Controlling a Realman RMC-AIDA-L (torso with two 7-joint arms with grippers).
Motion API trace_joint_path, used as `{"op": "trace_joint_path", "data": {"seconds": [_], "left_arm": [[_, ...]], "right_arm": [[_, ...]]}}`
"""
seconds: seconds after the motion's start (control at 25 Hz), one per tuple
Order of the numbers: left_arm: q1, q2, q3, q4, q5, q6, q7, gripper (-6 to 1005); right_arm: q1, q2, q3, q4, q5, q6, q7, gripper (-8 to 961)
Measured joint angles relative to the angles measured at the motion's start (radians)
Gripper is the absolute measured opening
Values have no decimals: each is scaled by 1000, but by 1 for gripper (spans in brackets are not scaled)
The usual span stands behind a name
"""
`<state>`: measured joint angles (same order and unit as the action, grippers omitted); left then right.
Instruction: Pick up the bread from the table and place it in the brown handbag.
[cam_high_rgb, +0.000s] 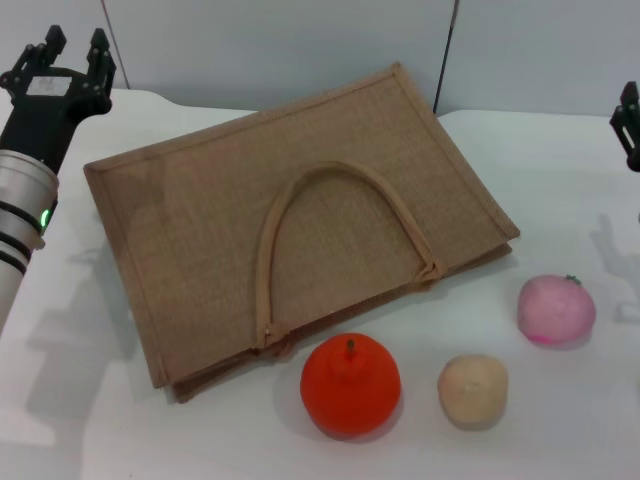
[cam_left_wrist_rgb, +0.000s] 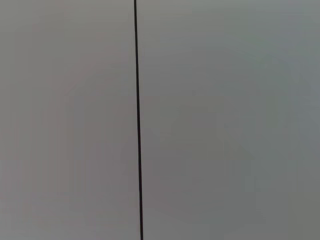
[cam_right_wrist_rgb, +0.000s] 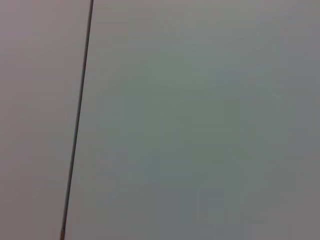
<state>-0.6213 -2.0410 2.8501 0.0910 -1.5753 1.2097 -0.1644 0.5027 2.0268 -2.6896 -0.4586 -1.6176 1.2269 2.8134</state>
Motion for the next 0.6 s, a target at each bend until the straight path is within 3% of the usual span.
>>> {"op": "trace_joint_path", "data": {"seconds": [0.6], "left_arm": [[-17, 4, 0, -6, -3, -55, 0, 483]], "right_arm": [[1, 0, 1, 0, -1, -24, 1, 875]]}}
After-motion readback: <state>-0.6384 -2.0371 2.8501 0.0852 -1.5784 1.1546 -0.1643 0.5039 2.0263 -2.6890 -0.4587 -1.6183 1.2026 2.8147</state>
